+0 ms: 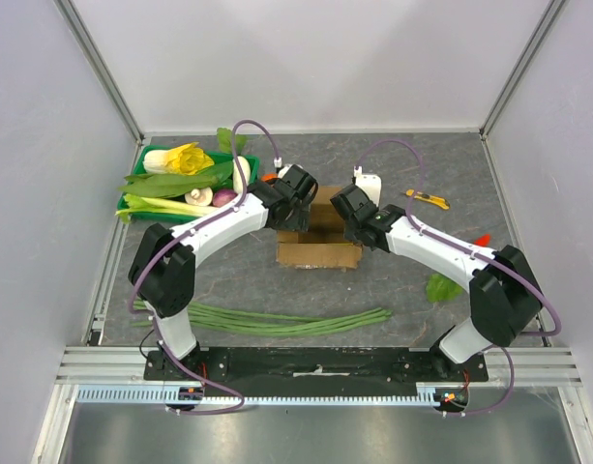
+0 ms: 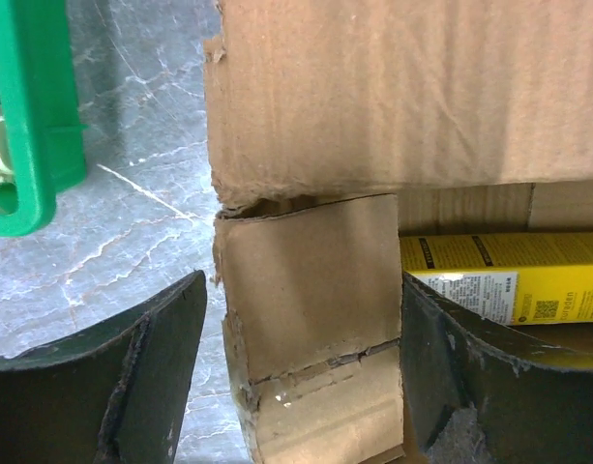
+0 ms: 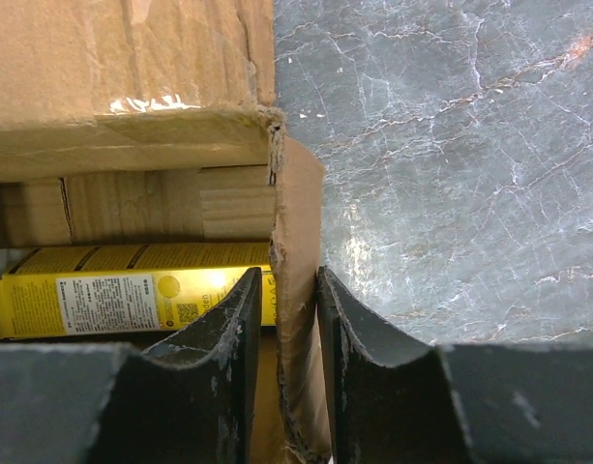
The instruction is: Unpack the express box
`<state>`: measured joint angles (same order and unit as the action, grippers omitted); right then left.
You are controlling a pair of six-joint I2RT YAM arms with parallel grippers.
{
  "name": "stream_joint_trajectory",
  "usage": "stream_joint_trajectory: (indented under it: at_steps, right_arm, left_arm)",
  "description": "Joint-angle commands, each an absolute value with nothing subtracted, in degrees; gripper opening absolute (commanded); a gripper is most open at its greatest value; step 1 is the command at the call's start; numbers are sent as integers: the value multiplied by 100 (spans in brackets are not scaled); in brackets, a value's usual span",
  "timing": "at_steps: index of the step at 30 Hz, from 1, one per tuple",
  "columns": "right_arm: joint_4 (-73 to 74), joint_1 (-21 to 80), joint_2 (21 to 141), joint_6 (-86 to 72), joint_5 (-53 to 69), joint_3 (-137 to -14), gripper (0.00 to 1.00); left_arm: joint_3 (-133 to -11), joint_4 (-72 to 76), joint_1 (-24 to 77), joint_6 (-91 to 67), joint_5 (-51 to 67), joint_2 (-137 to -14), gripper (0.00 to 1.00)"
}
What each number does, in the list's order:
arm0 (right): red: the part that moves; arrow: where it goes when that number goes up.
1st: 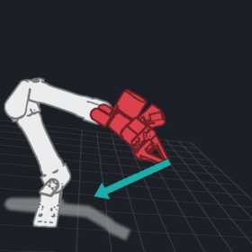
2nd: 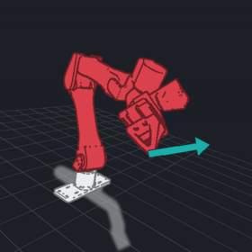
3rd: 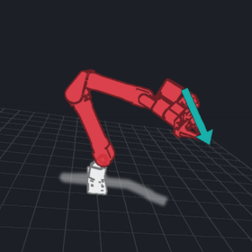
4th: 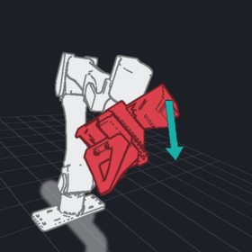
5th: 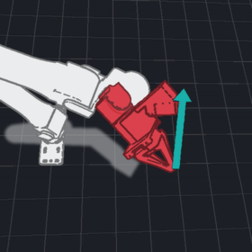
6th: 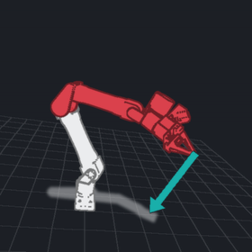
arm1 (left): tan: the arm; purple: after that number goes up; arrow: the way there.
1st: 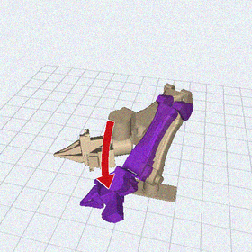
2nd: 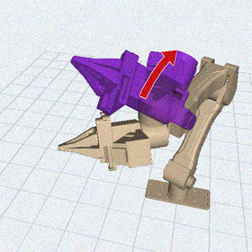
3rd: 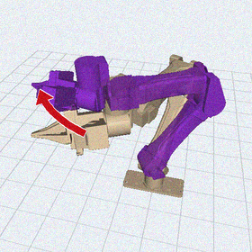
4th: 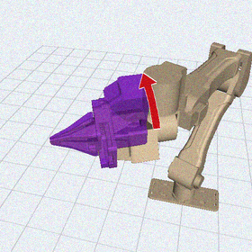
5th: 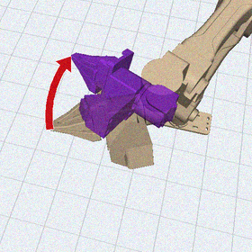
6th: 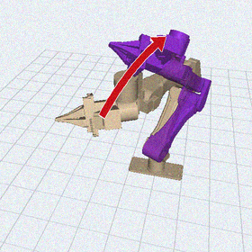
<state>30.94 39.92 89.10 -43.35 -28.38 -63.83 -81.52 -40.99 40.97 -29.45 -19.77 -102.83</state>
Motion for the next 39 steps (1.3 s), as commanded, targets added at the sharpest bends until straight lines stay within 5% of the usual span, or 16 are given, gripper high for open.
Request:
stream_joint_trajectory:
  at_steps: [1,39]
  right_arm:
    - [2944,4008,8991,-4324,-2927,-6434,36]
    - [2962,3955,9114,-4271,-2856,-6398,36]
  left_arm:
    - [-8543,-4342,4104,-2760,-2478,-10073,81]
    - [-7357,-4395,3067,-2680,-1882,-8666,79]
